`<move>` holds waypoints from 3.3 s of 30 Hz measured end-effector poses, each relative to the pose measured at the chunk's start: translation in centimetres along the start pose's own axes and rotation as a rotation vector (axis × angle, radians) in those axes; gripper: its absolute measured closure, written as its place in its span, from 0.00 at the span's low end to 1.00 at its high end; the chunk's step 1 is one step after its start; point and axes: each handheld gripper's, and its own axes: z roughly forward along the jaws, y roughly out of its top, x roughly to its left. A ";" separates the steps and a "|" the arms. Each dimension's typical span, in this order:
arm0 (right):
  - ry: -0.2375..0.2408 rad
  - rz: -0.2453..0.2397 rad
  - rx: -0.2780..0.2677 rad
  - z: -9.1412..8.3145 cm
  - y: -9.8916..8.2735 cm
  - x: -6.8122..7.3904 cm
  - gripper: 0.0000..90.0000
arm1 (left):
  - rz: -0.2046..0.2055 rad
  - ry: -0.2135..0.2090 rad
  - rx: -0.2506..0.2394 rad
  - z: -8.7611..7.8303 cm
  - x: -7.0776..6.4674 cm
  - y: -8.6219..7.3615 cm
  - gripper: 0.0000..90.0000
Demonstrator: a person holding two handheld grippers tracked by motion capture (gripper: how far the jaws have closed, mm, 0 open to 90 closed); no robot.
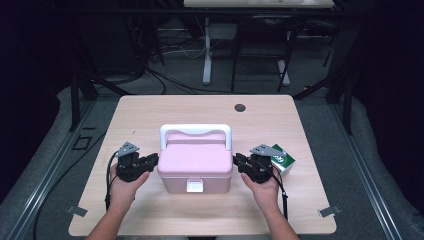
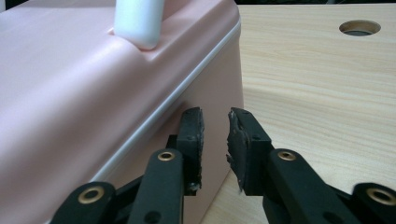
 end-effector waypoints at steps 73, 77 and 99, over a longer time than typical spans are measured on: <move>-0.013 -0.019 -0.032 -3.9 -2.5 0.9 0.75 | 0.026 -0.029 0.015 -2.4 -2.5 -1.4 0.75; 0.002 -0.008 -0.024 -4.3 -1.3 0.4 0.73 | 0.039 -0.035 -0.001 -3.0 -2.3 -0.2 0.70; 0.185 -0.033 -0.001 -5.6 5.0 1.0 0.61 | 0.099 -0.150 0.005 -4.3 -3.3 5.2 0.56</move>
